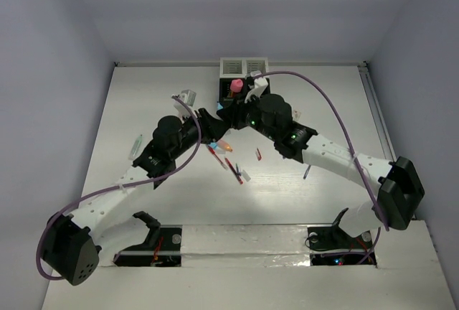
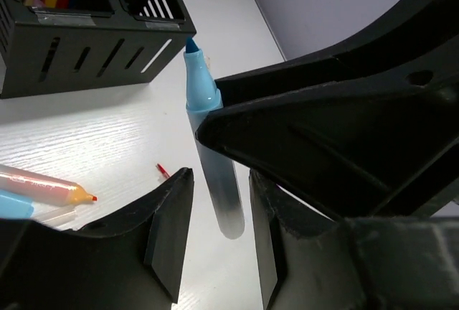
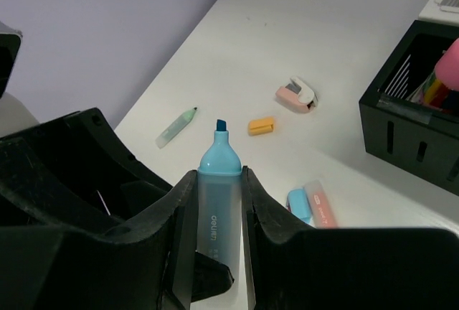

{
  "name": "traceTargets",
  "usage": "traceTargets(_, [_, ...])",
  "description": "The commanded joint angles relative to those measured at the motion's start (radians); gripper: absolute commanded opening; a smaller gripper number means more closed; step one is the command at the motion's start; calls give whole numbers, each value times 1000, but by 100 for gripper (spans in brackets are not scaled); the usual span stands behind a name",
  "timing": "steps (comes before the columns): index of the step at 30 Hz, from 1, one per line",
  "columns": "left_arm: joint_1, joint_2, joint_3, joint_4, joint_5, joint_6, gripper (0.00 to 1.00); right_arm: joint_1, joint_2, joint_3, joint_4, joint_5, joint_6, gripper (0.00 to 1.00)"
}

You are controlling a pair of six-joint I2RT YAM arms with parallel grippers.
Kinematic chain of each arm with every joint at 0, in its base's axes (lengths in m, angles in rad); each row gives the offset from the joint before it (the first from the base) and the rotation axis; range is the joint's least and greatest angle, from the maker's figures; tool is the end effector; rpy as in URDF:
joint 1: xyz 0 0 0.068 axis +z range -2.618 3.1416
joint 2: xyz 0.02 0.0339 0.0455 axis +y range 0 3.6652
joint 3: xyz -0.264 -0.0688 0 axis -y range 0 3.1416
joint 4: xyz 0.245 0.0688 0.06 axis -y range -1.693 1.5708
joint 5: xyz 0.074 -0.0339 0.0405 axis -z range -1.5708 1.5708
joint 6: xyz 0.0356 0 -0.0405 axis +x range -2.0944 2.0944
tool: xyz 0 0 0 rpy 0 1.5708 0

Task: Sort the stationery into containers
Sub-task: Pick up the pen cap from the center of the board.

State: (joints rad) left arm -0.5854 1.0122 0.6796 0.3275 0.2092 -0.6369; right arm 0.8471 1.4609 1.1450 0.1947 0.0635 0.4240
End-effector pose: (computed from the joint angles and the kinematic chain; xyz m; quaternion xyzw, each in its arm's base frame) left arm 0.1960 -0.1388 0.3135 0.0555 0.7067 -0.4631 0.5320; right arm 0.2343 0.2617 0.3436 -0.1365 0.7360 0.3742 0.5474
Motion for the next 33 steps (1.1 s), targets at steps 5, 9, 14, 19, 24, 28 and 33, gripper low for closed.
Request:
traceTargets(5, [-47,32,18,84,-94,20,22,23,-25,-8,68,-18,21,14])
traceTargets(9, [-47,39,14,64,-85,23,17,23,-28,-8,71,-5,22,14])
traceTargets(14, [-47,19,17,30,-80,42,3,23,-33,-1,81,12,29,15])
traceTargets(19, [-47,-32,43,-74,-109,94,0,23,-51,21,30,9,12,38])
traceTargets(24, [-47,-90,116,-227,-56,167,0,0,-92,68,-119,-206,-73,68])
traceTargets(28, [-25,-122,196,-361,-70,241,0,-22,-157,30,-135,-267,-126,62])
traceTargets(33, [61,-170,244,-441,-81,316,0,-33,-131,-17,-158,-300,-143,21])
